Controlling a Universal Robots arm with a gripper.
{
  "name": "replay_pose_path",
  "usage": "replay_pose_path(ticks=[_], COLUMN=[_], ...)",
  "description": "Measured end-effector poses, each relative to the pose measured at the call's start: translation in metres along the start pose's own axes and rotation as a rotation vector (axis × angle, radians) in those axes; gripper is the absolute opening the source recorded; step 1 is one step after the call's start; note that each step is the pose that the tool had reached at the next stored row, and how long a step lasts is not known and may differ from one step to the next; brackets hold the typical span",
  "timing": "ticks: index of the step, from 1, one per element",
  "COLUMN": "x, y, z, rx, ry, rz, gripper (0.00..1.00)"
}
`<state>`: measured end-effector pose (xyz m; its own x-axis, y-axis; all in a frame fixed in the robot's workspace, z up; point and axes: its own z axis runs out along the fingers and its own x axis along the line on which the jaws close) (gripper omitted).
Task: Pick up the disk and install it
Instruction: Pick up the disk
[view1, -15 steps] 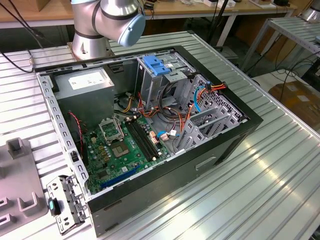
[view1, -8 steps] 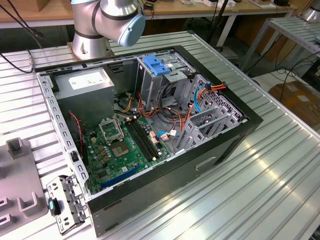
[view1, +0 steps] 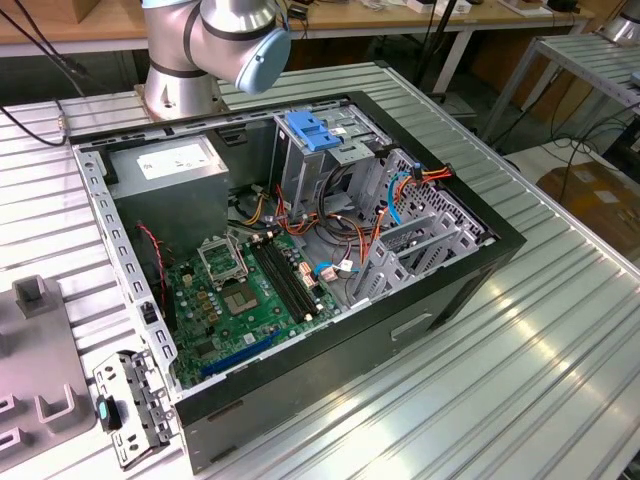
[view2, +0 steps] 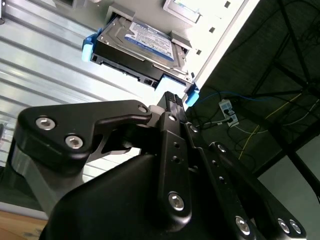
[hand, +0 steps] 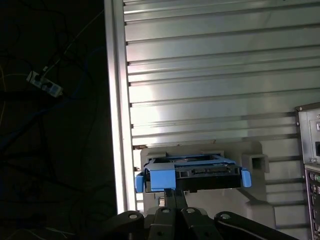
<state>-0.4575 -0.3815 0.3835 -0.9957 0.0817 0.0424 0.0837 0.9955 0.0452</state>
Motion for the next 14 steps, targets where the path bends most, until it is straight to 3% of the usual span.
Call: replay_pose_path(ticks=[6, 10, 12, 14], x=[0.0000, 0.0000, 0.0000, 0.0000], y=[0.0000, 0.0000, 0.0000, 0.0000], z=[0.0000, 0.0000, 0.0000, 0.0000], rx=[0.0012, 0.0042, 0.0072, 0.0088], ry=[0.0015, 0.0048, 0.0080, 0.0097], rz=[-0.034, -0.104, -0.174, -0.211], gripper=[0.11, 0.11, 0.11, 0.11])
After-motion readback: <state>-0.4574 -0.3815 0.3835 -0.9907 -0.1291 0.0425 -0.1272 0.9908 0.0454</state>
